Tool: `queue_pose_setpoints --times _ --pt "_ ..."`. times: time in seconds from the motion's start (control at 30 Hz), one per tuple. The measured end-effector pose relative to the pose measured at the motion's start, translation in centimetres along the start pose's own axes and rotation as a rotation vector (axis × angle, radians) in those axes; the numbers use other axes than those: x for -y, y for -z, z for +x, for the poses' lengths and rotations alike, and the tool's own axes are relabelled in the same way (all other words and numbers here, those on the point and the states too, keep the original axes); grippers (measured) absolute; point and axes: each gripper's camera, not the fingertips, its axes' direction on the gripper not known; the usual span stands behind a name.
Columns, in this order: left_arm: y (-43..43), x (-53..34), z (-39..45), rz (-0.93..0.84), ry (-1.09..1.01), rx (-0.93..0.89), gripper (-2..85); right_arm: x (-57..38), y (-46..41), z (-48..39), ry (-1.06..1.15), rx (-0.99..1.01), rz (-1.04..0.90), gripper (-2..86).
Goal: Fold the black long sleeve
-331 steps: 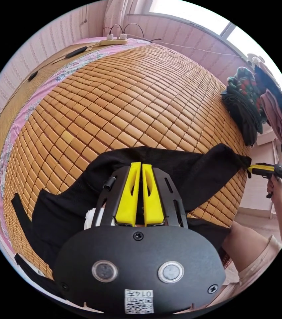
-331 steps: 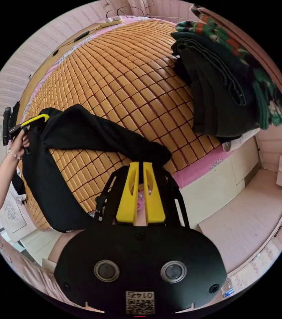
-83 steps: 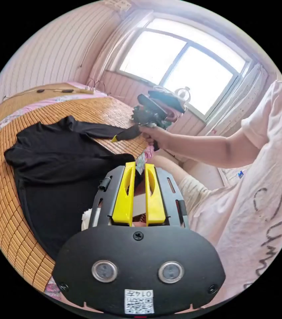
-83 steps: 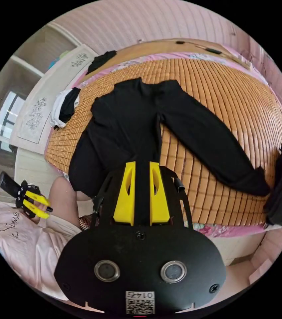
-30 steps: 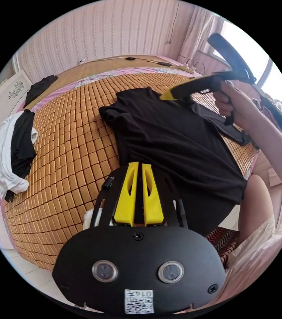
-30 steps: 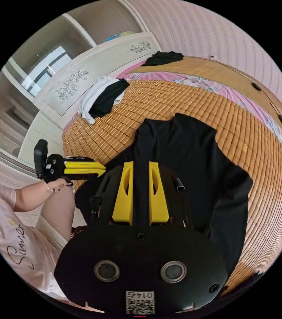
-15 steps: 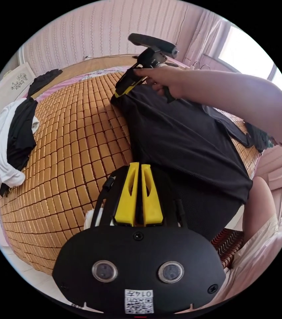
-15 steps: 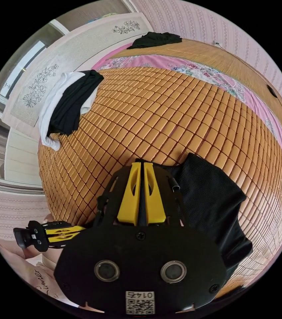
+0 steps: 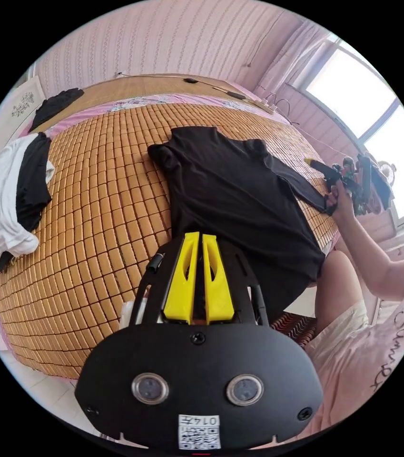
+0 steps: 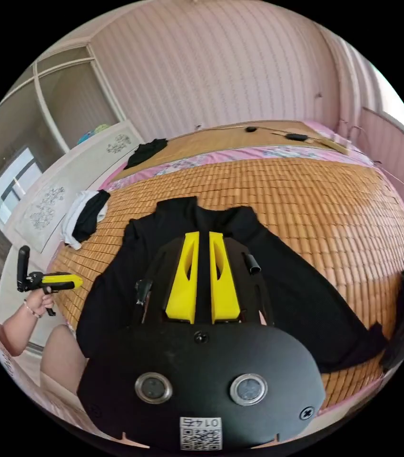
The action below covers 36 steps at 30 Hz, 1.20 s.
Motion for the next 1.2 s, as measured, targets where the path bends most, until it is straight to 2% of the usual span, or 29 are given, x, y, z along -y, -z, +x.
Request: queue_pose_setpoints --times 0.1,0.23,0.4,0.53,0.67,0.7,0.83,0.93,1.0,1.1,1.17,1.2 --pt "-0.2 3.0 4.1 0.017 -0.131 0.013 0.1 -5.8 4.4 8.7 -0.294 -0.266 -0.036 4.8" --pt "-1.9 8.3 11.1 0.026 -0.298 -0.053 3.3 -10.4 7.8 15.5 -0.482 -0.308 -0.017 7.6" --pt "-5.8 13.2 19.3 -0.014 -0.445 -0.109 3.8 -9.5 7.8 17.1 -0.451 -0.242 0.012 11.1" --pt "-10.7 16.0 25.7 -0.118 -0.565 -0.117 4.1 -7.8 5.6 18.8 -0.453 -0.289 -0.040 12.5" --pt "-14.5 18.2 30.4 -0.174 -0.637 -0.136 4.6 -9.3 7.0 21.2 -0.538 -0.293 -0.035 2.4" --pt "-15.0 18.4 31.0 -0.179 -0.643 -0.140 4.6 -10.2 8.1 21.9 -0.574 -0.239 0.003 1.6" --pt "-18.1 19.7 34.7 -0.219 -0.682 -0.147 5.0 -13.7 12.6 23.7 -0.722 -0.259 0.118 0.8" --pt "-19.8 19.7 36.9 -0.232 -0.729 -0.125 5.4 -14.3 14.0 23.4 -0.689 -0.133 0.236 2.4" --pt "-20.8 19.6 37.9 -0.250 -0.744 -0.099 6.0 -13.1 12.8 22.6 -0.600 -0.105 0.203 5.2" --pt "-22.5 19.3 38.8 -0.286 -0.750 -0.070 7.3 -10.2 9.6 21.4 -0.496 -0.173 0.061 12.5" --pt "-23.4 18.9 39.3 -0.306 -0.771 -0.017 7.4 -9.5 7.7 20.6 -0.442 -0.245 -0.055 13.0" --pt "-23.4 18.8 39.4 -0.301 -0.777 -0.020 7.3 -9.5 7.6 19.6 -0.410 -0.355 -0.066 11.9"
